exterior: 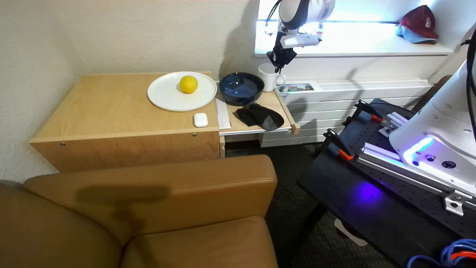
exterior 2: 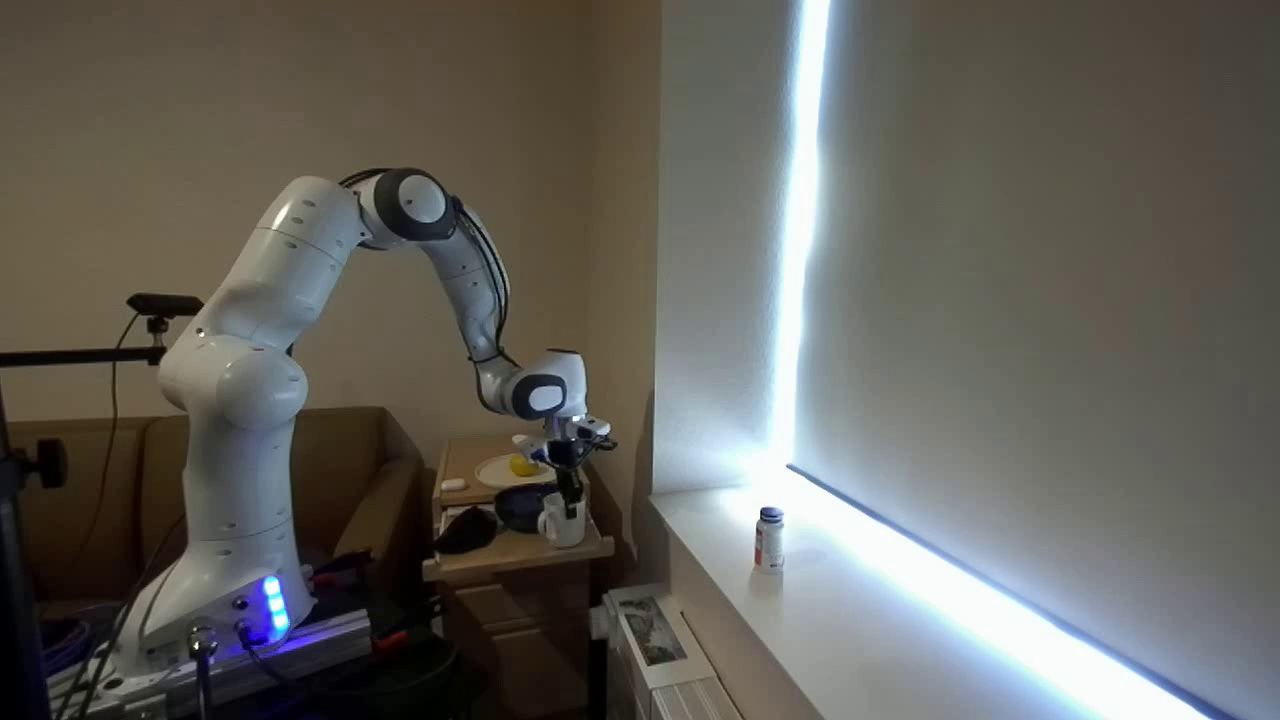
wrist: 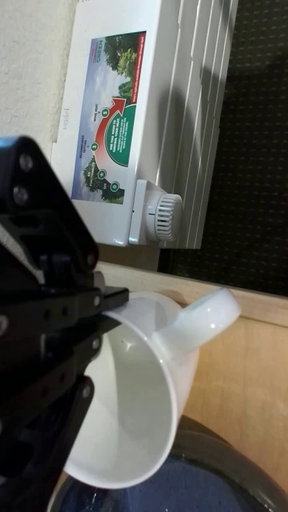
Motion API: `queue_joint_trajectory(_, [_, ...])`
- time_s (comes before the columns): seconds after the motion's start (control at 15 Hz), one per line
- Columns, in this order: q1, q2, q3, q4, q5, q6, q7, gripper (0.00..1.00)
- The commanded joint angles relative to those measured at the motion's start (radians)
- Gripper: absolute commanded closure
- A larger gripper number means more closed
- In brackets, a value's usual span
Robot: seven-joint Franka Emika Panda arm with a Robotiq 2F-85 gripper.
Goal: Pick up the cup and place it in the bowl
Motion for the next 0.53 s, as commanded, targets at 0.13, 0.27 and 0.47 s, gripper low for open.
queue_joint_trajectory(0.13, [-0.043, -0.112, 0.050, -0.060, 0.045, 0.007, -0.053, 0.99])
queue_joint_trajectory(0.27, [-0.045, -0.193, 0.059, -0.097, 0.038, -0.002, -0.083, 0.99])
queue_joint_trajectory(0.47, [-0.046, -0.343, 0.078, -0.177, 0.027, -0.036, -0.145, 0.99])
